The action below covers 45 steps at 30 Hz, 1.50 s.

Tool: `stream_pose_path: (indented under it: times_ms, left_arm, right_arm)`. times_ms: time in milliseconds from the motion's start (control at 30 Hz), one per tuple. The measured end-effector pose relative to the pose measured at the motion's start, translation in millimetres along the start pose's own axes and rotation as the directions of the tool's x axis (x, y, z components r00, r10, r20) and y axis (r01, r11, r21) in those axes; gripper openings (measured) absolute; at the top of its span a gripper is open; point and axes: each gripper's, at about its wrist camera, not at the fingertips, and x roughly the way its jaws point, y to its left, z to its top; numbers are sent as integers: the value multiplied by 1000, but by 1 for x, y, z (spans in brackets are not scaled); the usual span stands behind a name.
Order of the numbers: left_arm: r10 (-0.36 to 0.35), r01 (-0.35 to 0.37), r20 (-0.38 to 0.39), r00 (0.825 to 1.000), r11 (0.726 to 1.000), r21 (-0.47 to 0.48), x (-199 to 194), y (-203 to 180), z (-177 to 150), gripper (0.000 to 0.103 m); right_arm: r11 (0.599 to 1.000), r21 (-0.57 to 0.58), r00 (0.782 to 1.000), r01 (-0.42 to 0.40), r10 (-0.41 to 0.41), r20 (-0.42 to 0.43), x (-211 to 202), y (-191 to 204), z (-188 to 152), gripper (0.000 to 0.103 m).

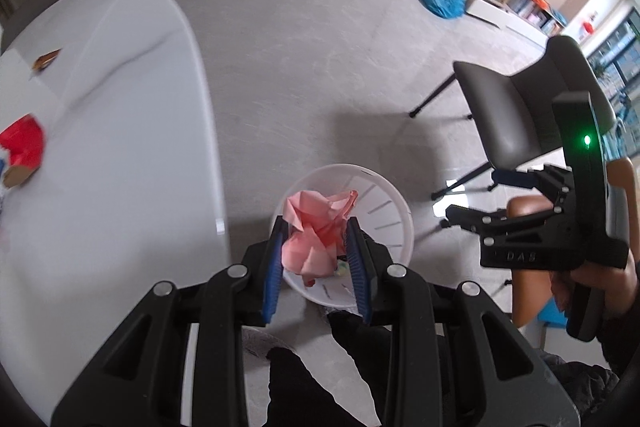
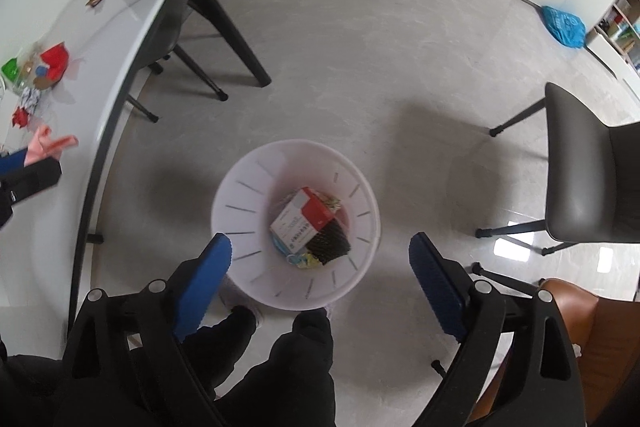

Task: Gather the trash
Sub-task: 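Carry the tissue and pink paper over the pink bin and open both tools, then move both open tools back over the table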

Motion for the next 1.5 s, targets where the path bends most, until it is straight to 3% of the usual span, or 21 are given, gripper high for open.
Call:
stream_pose_path:
  times_ms: [33, 100, 167, 200, 333, 933, 1133, 1267, 1500]
  left_arm:
    - [-7, 7, -3, 1000, 1000, 9, 2, -4, 1, 29]
    - [-19, 20, -10, 1000, 999, 30, 4, -12, 3, 40]
    - [6, -6, -14, 1000, 999, 33, 4, -21, 5, 83]
    - [30, -30, -6, 1000, 999, 27, 3, -23, 6, 87]
    - [2, -3, 11, 1000, 999, 35, -4, -29, 7, 90]
    - [43, -44, 61, 997, 999, 9, -31, -8, -4, 92]
    - [101, -95, 98, 990, 994, -57, -53, 25, -13, 95]
    - [157, -137, 124, 980, 979, -152, -73, 65, -26, 95]
    - [278, -211, 143, 950, 909, -359, -106, 150, -58, 95]
  right_arm:
    - [1000, 7, 1000, 1, -1, 3, -2, -6, 1, 90]
    - [1000, 18, 1000, 0, 0, 9, -6, -13, 1, 90]
    - [1000, 24, 1000, 3, -3, 13, -8, -17, 1, 91]
    - [1000, 27, 1000, 5, -5, 16, -9, -18, 1, 92]
    - [999, 42, 1000, 5, -6, 26, -12, -23, 1, 92]
    - [1000, -7, 998, -1, 2, 56, -23, 16, 7, 95]
    - [996, -90, 995, -13, 21, 94, -31, 57, 21, 101]
    - [986, -157, 990, -47, 67, 124, -38, 97, 36, 101]
    - [945, -313, 978, -100, 151, 144, -40, 188, 67, 101]
